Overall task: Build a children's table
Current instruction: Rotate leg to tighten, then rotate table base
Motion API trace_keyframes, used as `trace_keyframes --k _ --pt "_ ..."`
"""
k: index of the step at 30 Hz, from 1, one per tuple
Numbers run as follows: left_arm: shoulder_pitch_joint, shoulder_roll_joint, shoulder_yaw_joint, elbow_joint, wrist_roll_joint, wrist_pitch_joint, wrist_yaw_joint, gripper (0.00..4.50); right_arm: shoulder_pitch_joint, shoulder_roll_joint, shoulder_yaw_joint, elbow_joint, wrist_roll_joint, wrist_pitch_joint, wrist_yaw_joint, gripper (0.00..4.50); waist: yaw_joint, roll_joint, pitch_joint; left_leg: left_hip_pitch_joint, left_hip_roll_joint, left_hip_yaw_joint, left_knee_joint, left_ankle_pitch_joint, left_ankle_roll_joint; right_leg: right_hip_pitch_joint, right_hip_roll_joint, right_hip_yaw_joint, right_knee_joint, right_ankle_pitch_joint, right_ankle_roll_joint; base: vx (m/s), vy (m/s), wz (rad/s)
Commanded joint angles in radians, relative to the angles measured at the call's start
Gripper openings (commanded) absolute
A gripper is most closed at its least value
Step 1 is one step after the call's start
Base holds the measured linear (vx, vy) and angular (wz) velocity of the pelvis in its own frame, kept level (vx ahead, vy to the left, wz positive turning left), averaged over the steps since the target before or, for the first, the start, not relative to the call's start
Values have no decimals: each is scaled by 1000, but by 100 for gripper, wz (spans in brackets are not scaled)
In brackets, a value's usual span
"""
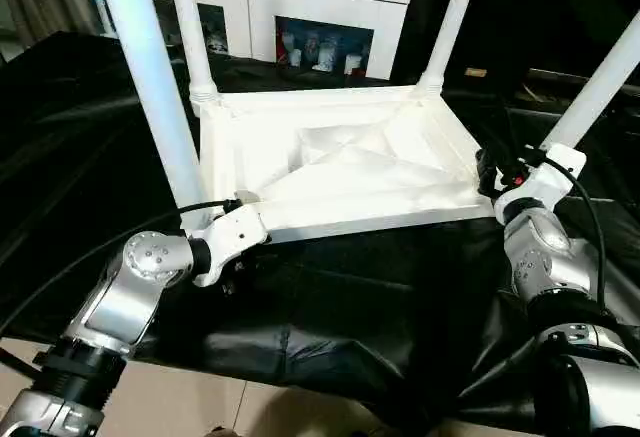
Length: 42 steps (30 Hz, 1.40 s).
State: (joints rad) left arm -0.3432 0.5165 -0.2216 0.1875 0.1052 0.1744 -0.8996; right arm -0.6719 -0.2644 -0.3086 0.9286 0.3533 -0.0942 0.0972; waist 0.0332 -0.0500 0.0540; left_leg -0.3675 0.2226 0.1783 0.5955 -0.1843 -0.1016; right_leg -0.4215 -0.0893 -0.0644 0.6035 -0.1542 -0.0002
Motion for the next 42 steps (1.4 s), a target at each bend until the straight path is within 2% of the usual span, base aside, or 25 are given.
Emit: trace_keyframes --k 1,2,4,5,6,8,10,11,13,15,16,18,20,21,22,23,25,29,30,32,33,34,35,37,42 --pt "21 -12 49 -43 -102 -2 -65 203 1 -24 -22 6 6 -10 14 377 -6 10 -73 9 -5 15 -65 -222 10 47 -23 32 -57 -247 -181 0 0 0" --pt "21 -12 49 -43 -102 -2 -65 209 1 -24 -22 6 6 -10 14 377 -6 9 -74 7 -4 14 -66 -220 9 49 -25 32 -55 -241 -186 0 0 0" --pt "56 -19 99 -120 -234 73 -154 209 12 -10 7 -20 -5 3 70 377 -6 10 -75 8 -4 15 -64 -214 9 48 -23 32 -50 -215 -196 0 0 0" --pt "75 -21 131 -162 -310 128 -198 213 22 -2 23 -39 -12 10 92 377 -5 9 -71 2 -2 15 -65 -209 11 50 -25 34 -47 -201 -210 0 0 0" --pt "88 -14 149 -184 -352 164 -224 231 30 5 34 -50 -18 13 99 377 -7 9 -69 5 -2 16 -66 -224 13 45 -22 33 -51 -217 -208 0 0 0" --pt "162 100 193 -226 -436 244 -340 251 73 39 71 -106 -38 29 103 377 -12 9 -66 -1 -6 13 -68 -246 11 49 -22 33 -51 -260 -194 0 0 0" --pt "180 129 204 -230 -443 252 -359 252 87 44 86 -124 -45 41 110 377 -19 11 -63 -2 -6 11 -71 -269 7 47 -20 32 -56 -315 -173 0 0 0" --pt "211 185 231 -243 -455 267 -390 262 123 45 133 -168 -70 67 138 377 -22 15 -64 11 -6 10 -68 -283 -2 40 -18 36 -63 -336 -161 0 0 0" --pt "231 221 259 -248 -467 270 -406 292 152 38 171 -200 -92 93 162 377 -28 14 -63 4 -5 8 -72 -268 1 44 -14 37 -58 -294 -173 0 0 0" --pt "251 263 323 -248 -489 289 -416 294 189 22 201 -230 -125 116 162 377 -29 19 -59 9 -4 8 -74 -297 -4 39 -13 37 -61 -316 -175 0 0 0" --pt "258 283 357 -237 -496 294 -422 294 204 19 196 -241 -128 116 154 377 -28 20 -58 12 -5 7 -74 -318 -10 37 -12 37 -64 -342 -169 0 0 0" --pt "265 310 421 -200 -502 294 -421 334 227 22 164 -256 -118 115 120 377 -29 20 -55 15 -5 6 -75 -346 -17 34 -12 38 -68 -378 -157 0 0 0" --pt "268 333 460 -165 -514 288 -415 333 249 21 150 -271 -121 116 96 377 -31 22 -54 16 -9 5 -74 -359 -23 32 -11 40 -72 -406 -140 0 0 0" --pt "266 353 511 -124 -540 288 -411 339 274 17 142 -283 -135 119 65 377 -32 22 -53 17 -9 4 -75 -373 -24 30 -9 40 -74 -425 -129 0 0 0" --pt "265 356 522 -115 -548 289 -411 339 279 16 140 -285 -138 120 58 377 -32 22 -53 18 -10 4 -75 -375 -25 29 -9 40 -76 -431 -125 0 0 0" --pt "259 366 558 -71 -572 264 -423 370 296 15 127 -297 -145 129 11 377 -30 22 -53 20 -13 4 -74 -372 -26 28 -8 40 -78 -430 -123 0 0 0" --pt "238 352 586 -47 -611 261 -429 376 298 13 119 -290 -141 143 -4 377 -33 22 -55 19 -12 2 -76 -377 -27 29 -7 40 -74 -416 -129 0 0 0" --pt "174 308 603 -11 -651 239 -417 416 299 7 131 -283 -156 170 -19 377 -32 21 -56 17 -10 3 -76 -366 -26 32 -11 44 -69 -380 -150 0 0 0" --pt "137 284 589 17 -631 211 -385 420 295 9 134 -276 -162 175 -18 377 -31 18 -57 13 -11 4 -75 -352 -26 36 -11 44 -69 -374 -148 0 0 0" --pt "97 262 564 65 -588 164 -351 431 290 12 139 -276 -167 184 -14 377 -30 19 -58 21 -14 7 -71 -358 -22 29 -7 44 -74 -382 -142 0 0 0" --pt "80 254 557 89 -572 148 -333 431 288 15 142 -278 -169 187 -13 377 -31 18 -58 11 -13 3 -73 -337 -24 39 -11 45 -70 -384 -136 0 0 0" --pt "63 244 556 112 -562 134 -316 442 286 17 144 -280 -170 191 -12 377 -31 19 -60 11 -13 3 -72 -333 -26 40 -12 45 -69 -385 -133 0 0 0" --pt "46 236 555 137 -559 122 -308 442 286 21 148 -286 -171 197 -13 377 -30 19 -61 17 -13 5 -70 -328 -26 35 -11 46 -71 -380 -132 0 0 0" --pt "15 219 555 175 -556 95 -297 442 284 29 157 -293 -170 206 -1 377 -30 20 -63 11 -12 3 -72 -307 -28 42 -12 47 -65 -345 -143 0 0 0" --pt "-64 169 527 225 -584 116 -309 442 267 47 197 -273 -188 207 47 377 -27 19 -67 13 -10 7 -69 -271 -18 44 -14 48 -55 -249 -192 0 0 0"
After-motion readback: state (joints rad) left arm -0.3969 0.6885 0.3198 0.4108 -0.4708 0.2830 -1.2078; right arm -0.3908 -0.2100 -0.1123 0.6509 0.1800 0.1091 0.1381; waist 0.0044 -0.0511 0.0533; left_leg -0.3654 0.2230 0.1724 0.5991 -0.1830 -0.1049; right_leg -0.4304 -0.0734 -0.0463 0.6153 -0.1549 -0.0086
